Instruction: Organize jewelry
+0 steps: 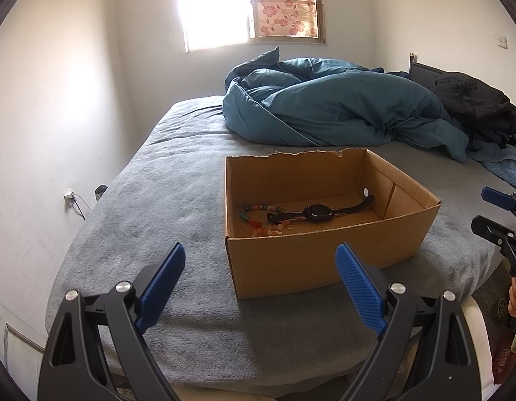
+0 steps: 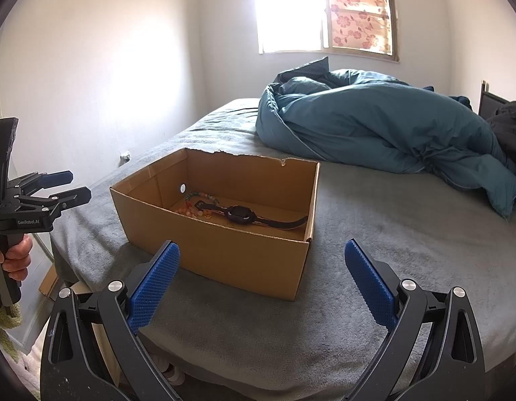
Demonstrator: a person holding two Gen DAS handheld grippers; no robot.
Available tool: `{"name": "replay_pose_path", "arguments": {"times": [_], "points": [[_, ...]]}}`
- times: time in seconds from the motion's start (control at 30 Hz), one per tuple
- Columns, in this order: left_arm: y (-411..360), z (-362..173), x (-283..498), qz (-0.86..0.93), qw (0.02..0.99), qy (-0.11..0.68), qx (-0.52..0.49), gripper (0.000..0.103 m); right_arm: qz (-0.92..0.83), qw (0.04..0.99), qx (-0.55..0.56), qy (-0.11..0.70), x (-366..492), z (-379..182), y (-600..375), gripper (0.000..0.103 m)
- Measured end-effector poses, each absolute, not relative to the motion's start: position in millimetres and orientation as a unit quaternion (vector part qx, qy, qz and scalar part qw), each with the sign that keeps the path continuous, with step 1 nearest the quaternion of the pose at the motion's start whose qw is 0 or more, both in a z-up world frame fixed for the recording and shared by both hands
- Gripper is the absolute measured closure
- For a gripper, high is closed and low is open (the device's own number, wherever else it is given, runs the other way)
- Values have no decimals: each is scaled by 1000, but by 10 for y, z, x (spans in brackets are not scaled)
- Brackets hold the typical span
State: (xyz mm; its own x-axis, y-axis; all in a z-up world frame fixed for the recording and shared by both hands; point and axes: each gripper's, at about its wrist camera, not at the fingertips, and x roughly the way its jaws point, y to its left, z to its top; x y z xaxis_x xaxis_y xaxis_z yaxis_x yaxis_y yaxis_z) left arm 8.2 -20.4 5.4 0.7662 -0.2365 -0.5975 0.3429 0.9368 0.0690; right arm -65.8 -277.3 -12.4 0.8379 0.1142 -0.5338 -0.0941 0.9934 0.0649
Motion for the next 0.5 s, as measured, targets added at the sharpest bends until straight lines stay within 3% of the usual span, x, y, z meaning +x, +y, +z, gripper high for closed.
{"name": "replay_pose_path", "arguments": {"times": [0.5], "points": [[-183, 42, 123, -159, 935, 305, 85, 14, 45, 958, 26, 283, -671, -131, -2762, 8]]}}
